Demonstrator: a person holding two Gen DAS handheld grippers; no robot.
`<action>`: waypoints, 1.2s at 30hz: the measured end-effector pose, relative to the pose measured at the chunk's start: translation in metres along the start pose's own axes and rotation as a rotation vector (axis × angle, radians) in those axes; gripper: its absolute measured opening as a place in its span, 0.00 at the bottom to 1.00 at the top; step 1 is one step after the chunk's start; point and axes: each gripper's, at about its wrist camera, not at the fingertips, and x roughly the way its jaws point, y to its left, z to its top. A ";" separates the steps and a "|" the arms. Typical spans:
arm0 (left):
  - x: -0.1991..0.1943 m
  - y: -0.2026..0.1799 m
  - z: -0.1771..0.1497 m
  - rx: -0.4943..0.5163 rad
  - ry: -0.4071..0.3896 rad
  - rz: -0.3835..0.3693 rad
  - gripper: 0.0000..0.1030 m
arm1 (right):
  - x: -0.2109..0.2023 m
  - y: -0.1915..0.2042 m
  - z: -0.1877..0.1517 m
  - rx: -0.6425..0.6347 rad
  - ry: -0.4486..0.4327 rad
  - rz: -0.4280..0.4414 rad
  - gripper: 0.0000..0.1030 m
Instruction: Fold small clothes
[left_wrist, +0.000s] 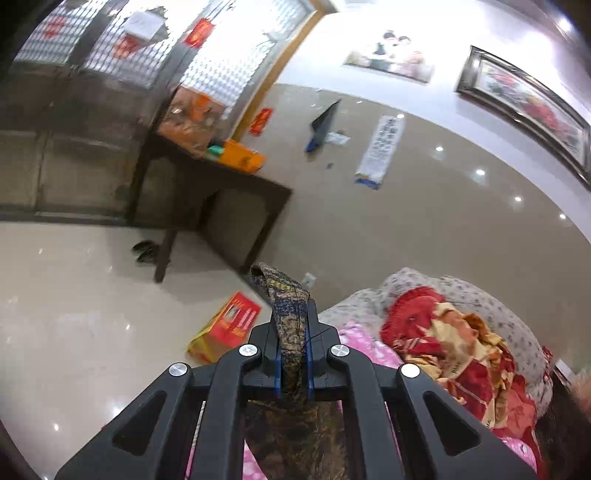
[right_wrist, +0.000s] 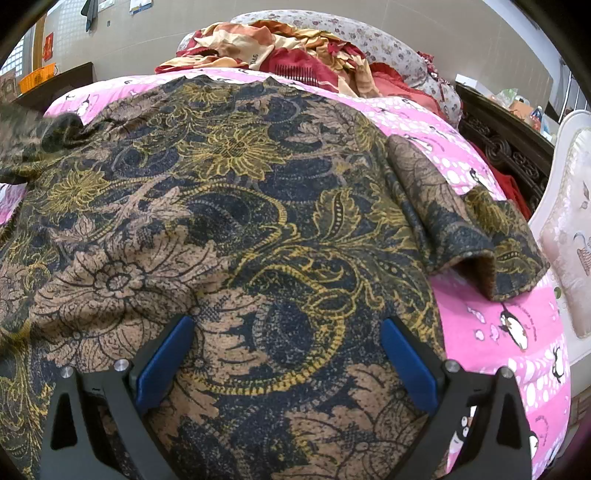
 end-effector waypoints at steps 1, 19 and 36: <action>0.003 0.005 0.000 -0.006 0.010 0.007 0.00 | 0.000 0.000 0.000 0.000 0.000 -0.001 1.00; 0.021 -0.239 -0.264 0.383 0.637 -0.623 0.00 | -0.001 -0.002 0.000 0.014 -0.002 0.012 1.00; -0.016 -0.167 -0.329 0.695 0.802 -0.652 0.12 | -0.011 0.008 0.109 0.121 -0.136 0.415 0.76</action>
